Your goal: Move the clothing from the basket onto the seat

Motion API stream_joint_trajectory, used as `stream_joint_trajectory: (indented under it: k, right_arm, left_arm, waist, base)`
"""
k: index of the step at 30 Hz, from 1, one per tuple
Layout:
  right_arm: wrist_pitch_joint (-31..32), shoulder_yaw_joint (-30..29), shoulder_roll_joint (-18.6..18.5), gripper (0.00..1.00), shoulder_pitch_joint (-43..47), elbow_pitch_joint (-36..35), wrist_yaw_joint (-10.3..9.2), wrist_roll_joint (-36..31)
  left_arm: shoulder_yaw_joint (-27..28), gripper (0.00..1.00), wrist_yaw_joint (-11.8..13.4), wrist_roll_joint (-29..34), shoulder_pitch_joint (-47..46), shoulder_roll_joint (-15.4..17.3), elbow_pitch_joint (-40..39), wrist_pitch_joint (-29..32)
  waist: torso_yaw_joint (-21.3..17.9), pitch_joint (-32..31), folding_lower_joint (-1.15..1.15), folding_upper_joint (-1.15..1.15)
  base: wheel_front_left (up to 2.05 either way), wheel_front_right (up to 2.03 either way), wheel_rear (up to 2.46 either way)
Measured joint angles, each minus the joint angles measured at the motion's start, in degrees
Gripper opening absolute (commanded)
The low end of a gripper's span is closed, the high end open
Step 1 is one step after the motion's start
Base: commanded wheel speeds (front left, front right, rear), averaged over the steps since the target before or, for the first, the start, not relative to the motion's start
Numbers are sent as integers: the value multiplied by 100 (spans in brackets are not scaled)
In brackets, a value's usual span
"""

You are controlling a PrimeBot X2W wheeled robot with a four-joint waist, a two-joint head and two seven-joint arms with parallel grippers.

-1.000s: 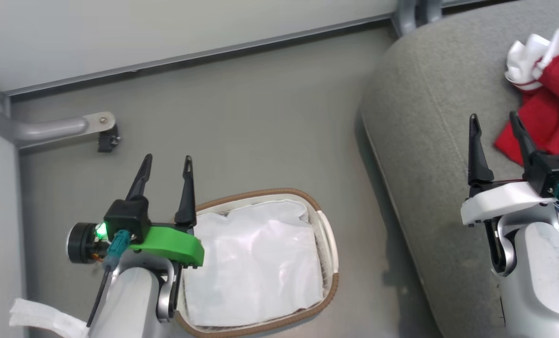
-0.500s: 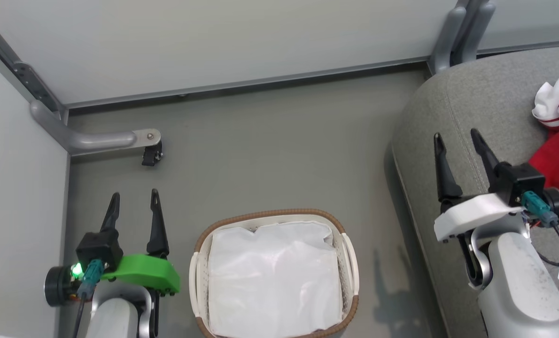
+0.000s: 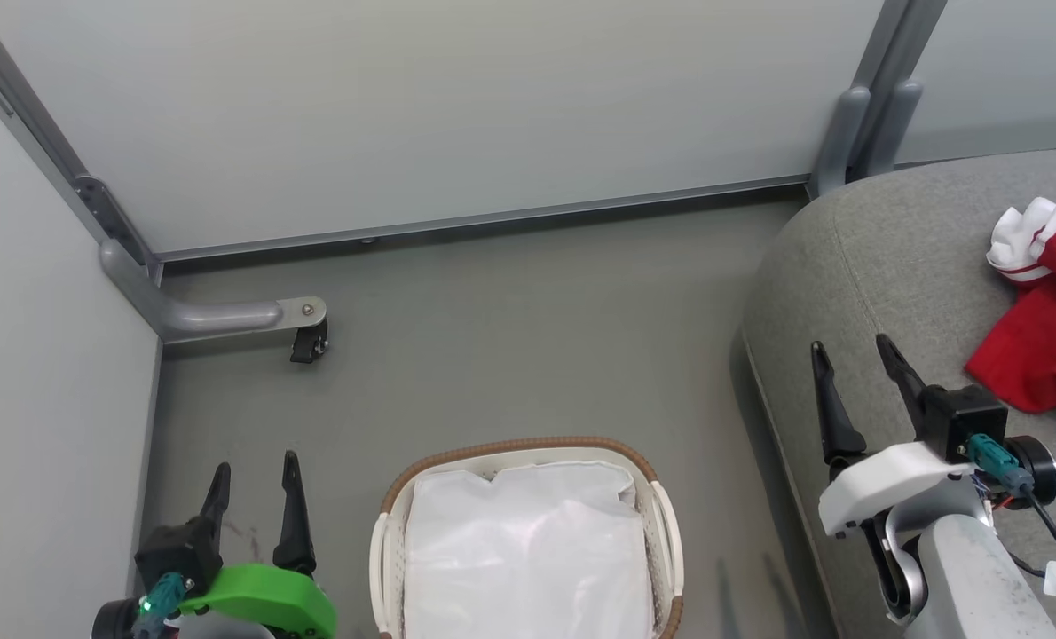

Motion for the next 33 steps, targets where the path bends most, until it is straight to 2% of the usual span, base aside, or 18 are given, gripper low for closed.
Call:
stream_joint_trajectory:
  k: [2,3,9,33]
  right_arm:
    - [0,23,1,100,56,15,0,7]
    - [0,25,5,0,73,31,0,7]
    - [55,12,76,0,282,311,0,56]
    - [667,-99,70,0,446,-32,0,2624]
  left_arm:
    - [-2,100,-49,-62,31,0,42,0]
    - [-1,0,-46,-71,35,-2,63,0]
    - [0,0,-46,-107,74,-30,323,46]
    - [267,0,-143,-2402,73,-32,-23,666]
  waist:
    - [6,-38,0,0]
    - [8,-50,0,0]
    - [9,-58,0,0]
    - [9,-120,0,0]
  base:
    - [0,0,0]
    - [0,0,0]
    - [0,0,0]
    - [0,0,0]
